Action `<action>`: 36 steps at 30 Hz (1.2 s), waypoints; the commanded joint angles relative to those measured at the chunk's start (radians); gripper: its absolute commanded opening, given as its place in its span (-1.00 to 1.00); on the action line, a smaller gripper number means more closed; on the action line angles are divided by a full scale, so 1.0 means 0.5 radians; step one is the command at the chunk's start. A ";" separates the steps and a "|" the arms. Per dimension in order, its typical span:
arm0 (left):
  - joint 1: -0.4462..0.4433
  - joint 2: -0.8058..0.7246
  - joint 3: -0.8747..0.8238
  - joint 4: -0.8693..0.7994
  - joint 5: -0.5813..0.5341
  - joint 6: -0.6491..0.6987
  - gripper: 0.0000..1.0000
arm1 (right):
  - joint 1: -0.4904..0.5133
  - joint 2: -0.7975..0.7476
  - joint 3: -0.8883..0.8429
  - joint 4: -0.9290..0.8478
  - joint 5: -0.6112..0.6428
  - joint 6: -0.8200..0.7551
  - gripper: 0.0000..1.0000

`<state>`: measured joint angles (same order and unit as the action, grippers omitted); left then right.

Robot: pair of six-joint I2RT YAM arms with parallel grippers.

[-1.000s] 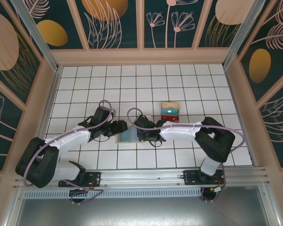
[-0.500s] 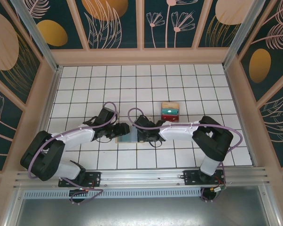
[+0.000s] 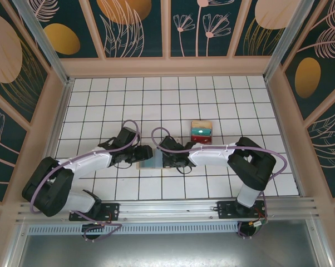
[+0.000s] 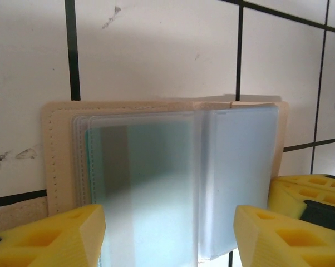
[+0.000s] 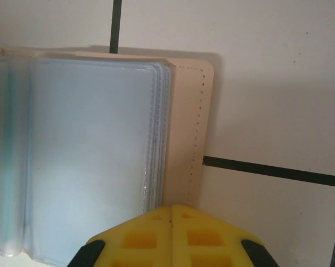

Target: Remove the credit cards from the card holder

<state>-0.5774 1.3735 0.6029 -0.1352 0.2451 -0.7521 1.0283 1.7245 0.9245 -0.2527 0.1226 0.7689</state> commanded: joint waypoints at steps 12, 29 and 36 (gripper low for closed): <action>-0.017 0.080 -0.006 -0.043 -0.022 0.028 0.25 | 0.001 0.117 -0.039 0.024 -0.092 0.040 -1.00; -0.055 0.198 -0.006 0.126 0.211 0.061 0.30 | -0.001 0.159 0.000 0.012 -0.114 0.019 -1.00; -0.057 0.154 0.016 0.123 0.226 0.070 0.65 | -0.001 0.153 0.003 -0.002 -0.101 0.021 -1.00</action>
<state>-0.5983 1.4464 0.6086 -0.0483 0.3447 -0.7265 1.0283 1.7348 0.9360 -0.2611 0.1219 0.7681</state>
